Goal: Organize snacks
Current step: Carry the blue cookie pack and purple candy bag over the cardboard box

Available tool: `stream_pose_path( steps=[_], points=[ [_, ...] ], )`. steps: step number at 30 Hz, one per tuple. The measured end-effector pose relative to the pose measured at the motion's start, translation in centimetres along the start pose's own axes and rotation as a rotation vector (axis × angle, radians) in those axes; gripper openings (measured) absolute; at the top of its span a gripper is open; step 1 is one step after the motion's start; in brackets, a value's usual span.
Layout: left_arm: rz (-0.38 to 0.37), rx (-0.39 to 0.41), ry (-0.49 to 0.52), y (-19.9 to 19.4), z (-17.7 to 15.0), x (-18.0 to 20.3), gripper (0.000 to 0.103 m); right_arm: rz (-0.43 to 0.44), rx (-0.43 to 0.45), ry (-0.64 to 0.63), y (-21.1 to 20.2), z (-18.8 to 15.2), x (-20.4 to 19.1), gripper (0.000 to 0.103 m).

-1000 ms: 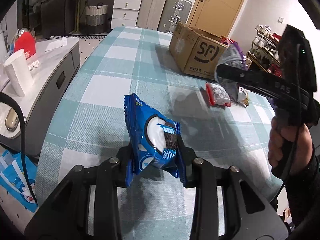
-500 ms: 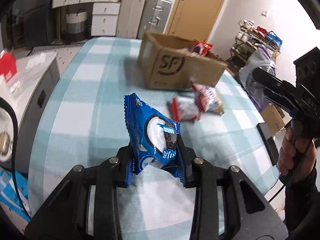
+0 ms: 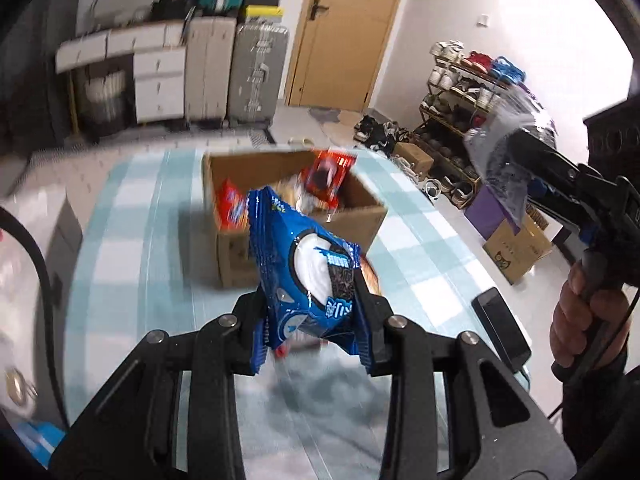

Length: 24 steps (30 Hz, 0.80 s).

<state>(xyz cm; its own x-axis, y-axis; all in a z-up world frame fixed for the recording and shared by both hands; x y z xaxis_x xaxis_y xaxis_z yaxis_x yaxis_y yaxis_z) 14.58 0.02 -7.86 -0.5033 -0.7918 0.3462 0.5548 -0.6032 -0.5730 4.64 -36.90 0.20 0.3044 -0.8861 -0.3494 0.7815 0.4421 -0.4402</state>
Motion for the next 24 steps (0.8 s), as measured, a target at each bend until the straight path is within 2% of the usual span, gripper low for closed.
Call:
stream_pose_path(
  steps=[8,13,19,24],
  points=[
    [-0.003,0.02,0.025,0.7,6.1,0.8,0.031,0.012,0.017,-0.028,0.5,4.1,-1.1,0.054],
    [0.012,0.025,0.03,1.3,10.6,0.2,0.031,0.011,0.019,-0.06,2.6,7.2,-2.1,0.054],
    [0.006,0.01,-0.009,2.9,15.8,-2.0,0.031,-0.001,-0.012,-0.043,6.9,10.8,-2.0,0.054],
    [0.035,0.011,-0.012,4.8,19.8,-3.9,0.031,-0.017,-0.032,-0.033,11.0,13.3,-1.6,0.054]
  ],
)
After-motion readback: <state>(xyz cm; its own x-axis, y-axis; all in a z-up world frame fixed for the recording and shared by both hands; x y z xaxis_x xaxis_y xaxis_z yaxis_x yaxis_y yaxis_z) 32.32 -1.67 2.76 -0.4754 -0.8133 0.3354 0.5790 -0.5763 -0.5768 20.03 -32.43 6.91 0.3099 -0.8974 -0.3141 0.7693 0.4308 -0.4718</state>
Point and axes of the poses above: each gripper's, at about its wrist camera, not at the fingertips, and y roughly the way its jaws point, x to its right, z to its top, the point moved 1 cm from there along y, roughly the way its jaws point, and after that the axes turned 14 degrees about -z, right-handed, at the moved point
